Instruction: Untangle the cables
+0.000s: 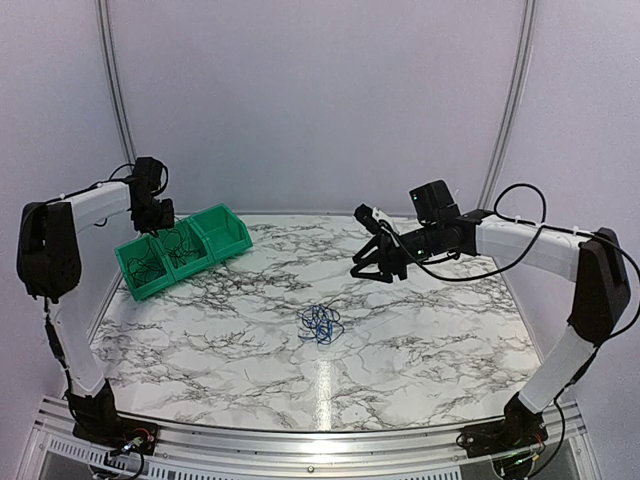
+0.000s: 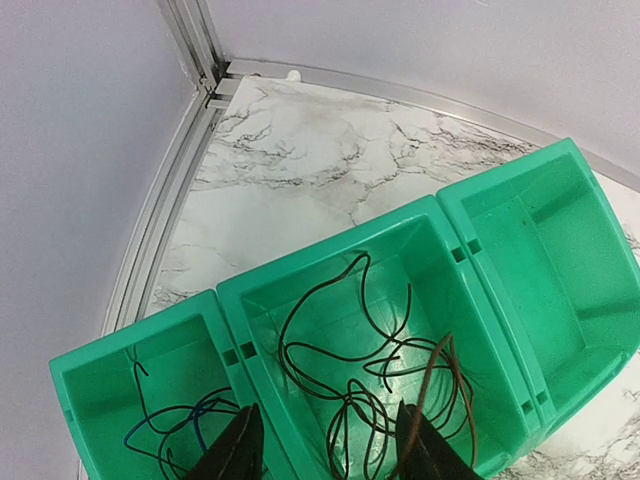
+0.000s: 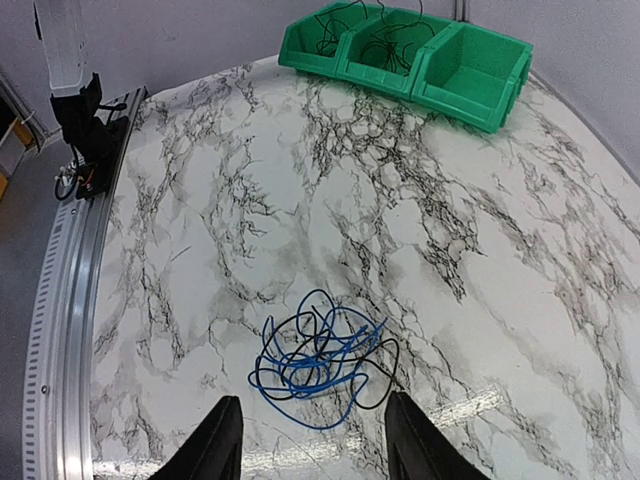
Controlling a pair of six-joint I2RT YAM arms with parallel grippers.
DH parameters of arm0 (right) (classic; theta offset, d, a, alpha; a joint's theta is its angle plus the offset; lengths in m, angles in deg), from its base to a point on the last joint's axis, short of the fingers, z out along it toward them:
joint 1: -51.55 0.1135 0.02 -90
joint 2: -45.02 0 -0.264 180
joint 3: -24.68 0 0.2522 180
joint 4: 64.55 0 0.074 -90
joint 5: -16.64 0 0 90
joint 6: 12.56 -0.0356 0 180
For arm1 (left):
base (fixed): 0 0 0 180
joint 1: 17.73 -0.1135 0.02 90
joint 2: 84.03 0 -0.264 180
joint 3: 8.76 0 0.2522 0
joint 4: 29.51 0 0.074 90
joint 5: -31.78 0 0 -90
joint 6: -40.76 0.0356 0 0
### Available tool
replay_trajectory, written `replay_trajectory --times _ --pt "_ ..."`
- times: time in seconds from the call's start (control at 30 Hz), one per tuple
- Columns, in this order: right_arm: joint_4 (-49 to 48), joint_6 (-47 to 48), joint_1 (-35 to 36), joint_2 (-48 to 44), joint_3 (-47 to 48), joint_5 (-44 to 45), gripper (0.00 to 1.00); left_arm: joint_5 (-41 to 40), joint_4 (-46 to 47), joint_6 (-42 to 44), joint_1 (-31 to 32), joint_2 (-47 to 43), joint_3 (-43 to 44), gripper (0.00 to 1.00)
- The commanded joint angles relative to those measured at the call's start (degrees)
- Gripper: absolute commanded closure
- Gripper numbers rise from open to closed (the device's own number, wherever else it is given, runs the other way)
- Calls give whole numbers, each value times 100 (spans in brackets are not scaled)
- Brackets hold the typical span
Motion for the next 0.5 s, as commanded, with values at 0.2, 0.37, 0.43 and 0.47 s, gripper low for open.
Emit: replay_trajectory --times 0.2,0.37,0.43,0.47 --pt "58 49 -43 74 238 -93 51 515 -58 114 -73 115 -7 50" --pt "73 58 -50 66 247 -83 51 1859 354 -550 -259 -49 -200 48" --pt "76 61 -48 68 246 -78 51 1754 411 -774 -337 -26 -271 48" --pt "76 59 -49 73 240 -78 51 1458 324 -771 -337 19 -262 48"
